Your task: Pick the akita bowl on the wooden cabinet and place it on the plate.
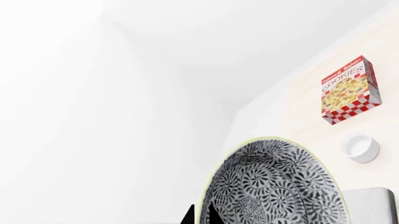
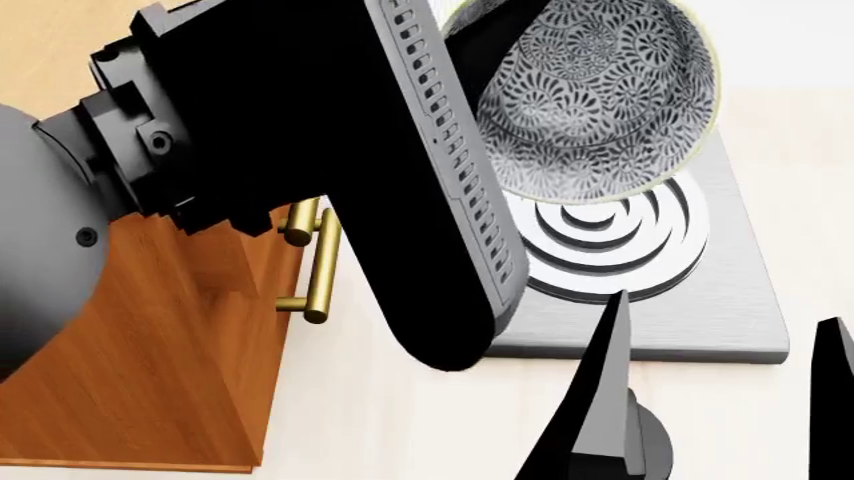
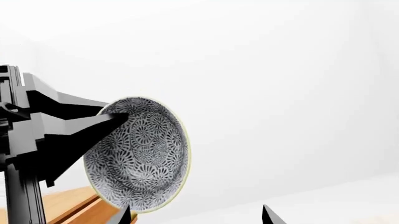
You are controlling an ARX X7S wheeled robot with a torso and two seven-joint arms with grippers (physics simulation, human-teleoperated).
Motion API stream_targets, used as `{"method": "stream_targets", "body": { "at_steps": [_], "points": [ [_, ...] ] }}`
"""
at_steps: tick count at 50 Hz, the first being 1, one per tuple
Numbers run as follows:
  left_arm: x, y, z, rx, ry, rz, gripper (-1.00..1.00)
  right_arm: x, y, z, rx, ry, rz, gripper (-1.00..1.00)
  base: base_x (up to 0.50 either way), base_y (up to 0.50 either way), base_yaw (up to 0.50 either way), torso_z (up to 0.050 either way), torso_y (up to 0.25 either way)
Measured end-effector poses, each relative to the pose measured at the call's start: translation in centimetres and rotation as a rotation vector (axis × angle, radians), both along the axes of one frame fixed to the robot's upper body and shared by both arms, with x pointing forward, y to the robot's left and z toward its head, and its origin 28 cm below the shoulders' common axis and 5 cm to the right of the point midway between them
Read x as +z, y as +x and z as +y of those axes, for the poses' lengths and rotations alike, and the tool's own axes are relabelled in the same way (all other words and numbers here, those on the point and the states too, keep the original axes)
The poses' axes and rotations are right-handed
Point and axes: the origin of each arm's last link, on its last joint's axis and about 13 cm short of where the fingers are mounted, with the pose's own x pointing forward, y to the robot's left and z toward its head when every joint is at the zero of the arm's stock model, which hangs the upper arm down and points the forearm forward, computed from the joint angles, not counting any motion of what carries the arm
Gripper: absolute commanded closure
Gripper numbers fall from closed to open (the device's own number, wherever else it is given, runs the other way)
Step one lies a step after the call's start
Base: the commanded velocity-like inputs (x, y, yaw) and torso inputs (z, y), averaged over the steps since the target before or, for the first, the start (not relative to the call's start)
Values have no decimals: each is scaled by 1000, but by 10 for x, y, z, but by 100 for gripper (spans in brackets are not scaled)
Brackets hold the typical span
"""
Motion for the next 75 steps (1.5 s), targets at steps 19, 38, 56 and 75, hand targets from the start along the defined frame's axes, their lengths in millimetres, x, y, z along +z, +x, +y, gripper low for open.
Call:
{"method": "stream_targets", "body": {
  "at_steps": [19, 38, 56, 75],
  "points": [
    [-15, 3, -4, -18, -5, 31, 100, 0, 0, 0, 6, 0, 1, -100, 0, 0, 0, 0, 0],
    [-26, 0, -7, -46, 3, 52, 100, 0, 0, 0, 7, 1, 4, -100, 0, 0, 0, 0, 1],
    [-29, -15, -6, -82, 11, 50, 100, -1, 0, -1, 7, 2, 8, -100, 0, 0, 0, 1, 1],
    [-38, -28, -2, -113, 21, 57, 100, -1, 1, 0, 8, 0, 9, -100, 0, 0, 0, 0, 1]
  ]
}}
